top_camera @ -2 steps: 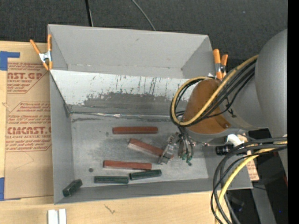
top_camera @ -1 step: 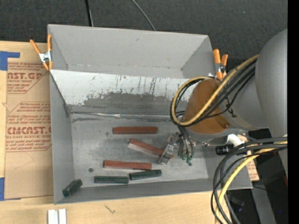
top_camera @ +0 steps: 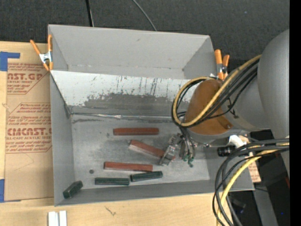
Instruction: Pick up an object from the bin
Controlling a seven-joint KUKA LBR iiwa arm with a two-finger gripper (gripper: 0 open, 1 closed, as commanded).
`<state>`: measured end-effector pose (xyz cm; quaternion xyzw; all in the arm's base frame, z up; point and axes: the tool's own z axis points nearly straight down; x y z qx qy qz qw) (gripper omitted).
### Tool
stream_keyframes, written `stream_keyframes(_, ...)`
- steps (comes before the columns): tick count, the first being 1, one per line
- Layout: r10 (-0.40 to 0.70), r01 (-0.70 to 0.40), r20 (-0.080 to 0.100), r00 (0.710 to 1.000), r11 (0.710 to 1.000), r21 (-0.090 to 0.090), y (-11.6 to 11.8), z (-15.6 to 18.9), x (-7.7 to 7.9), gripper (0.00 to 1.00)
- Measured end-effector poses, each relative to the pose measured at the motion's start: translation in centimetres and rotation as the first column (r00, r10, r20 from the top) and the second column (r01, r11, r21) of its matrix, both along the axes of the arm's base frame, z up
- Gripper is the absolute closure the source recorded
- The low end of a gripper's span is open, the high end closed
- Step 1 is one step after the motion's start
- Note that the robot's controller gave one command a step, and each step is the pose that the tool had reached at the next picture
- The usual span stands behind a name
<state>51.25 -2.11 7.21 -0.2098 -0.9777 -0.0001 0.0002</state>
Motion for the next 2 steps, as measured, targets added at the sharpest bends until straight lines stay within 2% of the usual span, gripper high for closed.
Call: stream_keyframes(2,0.000,0.000,-0.005,1.000,1.000,0.001,0.03,1.28,-0.13,1.00)
